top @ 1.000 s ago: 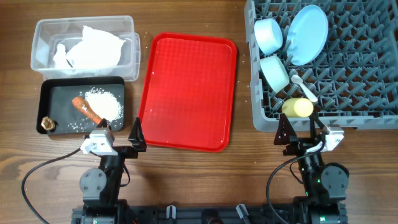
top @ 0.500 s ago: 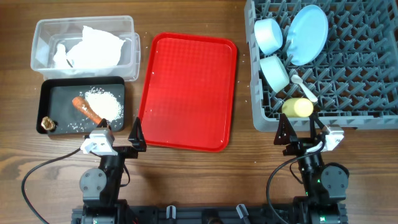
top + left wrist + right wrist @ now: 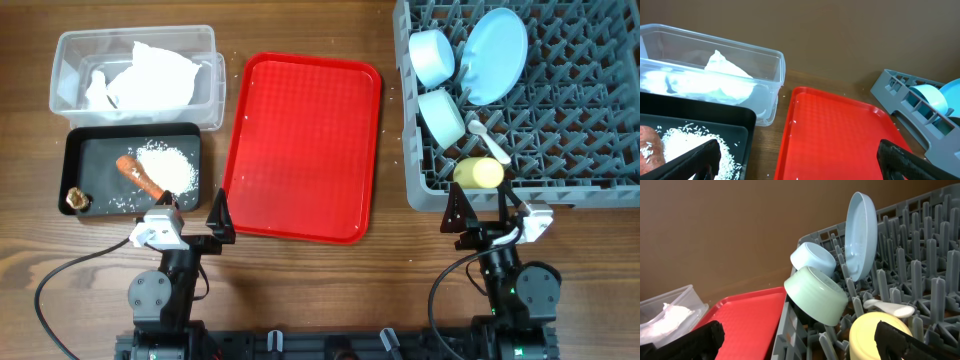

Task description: Sort waste into correct bins and load items into the dishwasher rack

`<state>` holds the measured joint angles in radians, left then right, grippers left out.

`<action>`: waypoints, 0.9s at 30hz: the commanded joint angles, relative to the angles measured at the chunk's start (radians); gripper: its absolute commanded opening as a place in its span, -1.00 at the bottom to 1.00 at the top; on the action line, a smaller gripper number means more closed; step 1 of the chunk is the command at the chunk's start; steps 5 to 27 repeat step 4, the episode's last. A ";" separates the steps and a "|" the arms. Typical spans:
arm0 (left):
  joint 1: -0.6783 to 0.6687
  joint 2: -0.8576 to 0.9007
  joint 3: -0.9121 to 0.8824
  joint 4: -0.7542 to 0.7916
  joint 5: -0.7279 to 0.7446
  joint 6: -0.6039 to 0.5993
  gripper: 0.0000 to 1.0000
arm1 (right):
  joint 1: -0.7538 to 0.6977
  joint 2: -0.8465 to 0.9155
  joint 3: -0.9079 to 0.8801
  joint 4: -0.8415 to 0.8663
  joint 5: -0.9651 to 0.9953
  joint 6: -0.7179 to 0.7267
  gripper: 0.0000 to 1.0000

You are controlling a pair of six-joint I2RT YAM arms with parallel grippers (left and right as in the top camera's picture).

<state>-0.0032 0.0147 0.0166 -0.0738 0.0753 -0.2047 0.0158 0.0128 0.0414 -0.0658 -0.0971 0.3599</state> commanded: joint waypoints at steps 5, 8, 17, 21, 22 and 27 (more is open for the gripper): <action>0.008 -0.008 -0.011 0.003 -0.010 -0.013 1.00 | -0.002 -0.008 -0.005 0.004 -0.009 -0.017 1.00; 0.008 -0.008 -0.011 0.003 -0.010 -0.013 1.00 | -0.002 -0.008 -0.005 0.004 -0.009 -0.017 1.00; 0.008 -0.008 -0.011 0.003 -0.010 -0.013 1.00 | -0.002 -0.008 -0.005 0.004 -0.009 -0.017 1.00; 0.008 -0.008 -0.011 0.003 -0.010 -0.013 1.00 | -0.002 -0.008 -0.005 0.004 -0.009 -0.017 1.00; 0.008 -0.008 -0.011 0.003 -0.010 -0.013 1.00 | -0.002 -0.008 -0.005 0.004 -0.009 -0.017 1.00; 0.008 -0.008 -0.011 0.003 -0.010 -0.013 1.00 | -0.002 -0.008 -0.005 0.004 -0.009 -0.017 1.00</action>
